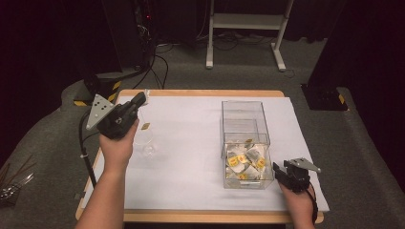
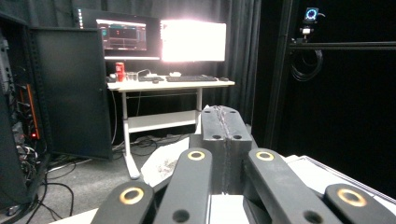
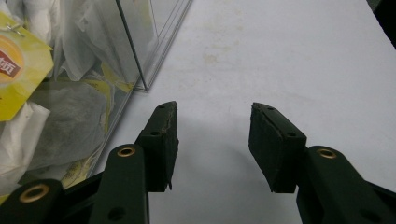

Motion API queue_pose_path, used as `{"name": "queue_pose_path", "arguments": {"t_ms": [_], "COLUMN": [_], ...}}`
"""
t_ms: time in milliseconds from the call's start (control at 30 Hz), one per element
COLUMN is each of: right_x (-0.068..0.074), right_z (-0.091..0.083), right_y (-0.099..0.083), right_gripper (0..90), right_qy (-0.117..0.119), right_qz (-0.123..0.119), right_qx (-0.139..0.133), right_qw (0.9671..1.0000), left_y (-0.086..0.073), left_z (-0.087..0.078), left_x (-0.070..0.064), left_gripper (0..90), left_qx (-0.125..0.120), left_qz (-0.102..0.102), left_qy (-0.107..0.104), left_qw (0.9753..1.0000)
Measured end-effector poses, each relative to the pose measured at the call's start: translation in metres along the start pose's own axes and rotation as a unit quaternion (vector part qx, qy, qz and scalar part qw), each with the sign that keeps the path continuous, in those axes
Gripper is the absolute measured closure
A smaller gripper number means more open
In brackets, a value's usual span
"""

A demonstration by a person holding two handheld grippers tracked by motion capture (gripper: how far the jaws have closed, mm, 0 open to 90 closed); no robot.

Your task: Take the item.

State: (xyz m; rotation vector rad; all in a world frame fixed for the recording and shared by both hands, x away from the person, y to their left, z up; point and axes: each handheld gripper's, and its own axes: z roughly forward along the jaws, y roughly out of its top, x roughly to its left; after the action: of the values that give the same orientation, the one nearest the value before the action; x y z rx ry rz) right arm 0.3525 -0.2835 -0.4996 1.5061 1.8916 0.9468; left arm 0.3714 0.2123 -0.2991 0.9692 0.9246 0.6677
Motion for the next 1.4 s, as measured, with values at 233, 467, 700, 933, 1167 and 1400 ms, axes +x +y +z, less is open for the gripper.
{"name": "queue_pose_path", "arguments": {"t_ms": [233,467,700,933,1167,1400], "right_x": [0.001,0.001,0.001,0.001,0.001,0.001], "right_z": [0.000,0.000,0.000,0.000,0.000,0.000], "right_y": [0.000,0.000,0.000,0.000,0.000,0.000], "right_gripper": [52.4,52.4,52.4,52.3,52.4,52.4], "right_qy": [-0.001,-0.002,-0.002,-0.002,-0.002,-0.002], "right_qz": [-0.001,-0.002,-0.003,-0.004,-0.004,-0.005], "right_qx": [0.000,0.000,0.000,0.000,0.000,0.000], "right_qw": [1.0000,1.0000,1.0000,1.0000,1.0000,1.0000], "left_y": [-0.001,-0.005,-0.011,-0.018,-0.025,-0.033], "left_z": [-0.004,-0.008,-0.011,-0.016,-0.019,-0.023], "left_x": [0.004,0.011,0.017,0.024,0.029,0.033], "left_gripper": [90.0,90.0,90.0,90.0,90.0,90.0], "left_qx": [0.001,0.003,0.008,0.013,0.019,0.026], "left_qz": [0.001,-0.005,-0.010,-0.016,-0.022,-0.025], "left_qy": [0.005,0.012,0.018,0.023,0.027,0.030], "left_qw": [1.0000,0.9999,0.9998,0.9995,0.9992,0.9989]}}
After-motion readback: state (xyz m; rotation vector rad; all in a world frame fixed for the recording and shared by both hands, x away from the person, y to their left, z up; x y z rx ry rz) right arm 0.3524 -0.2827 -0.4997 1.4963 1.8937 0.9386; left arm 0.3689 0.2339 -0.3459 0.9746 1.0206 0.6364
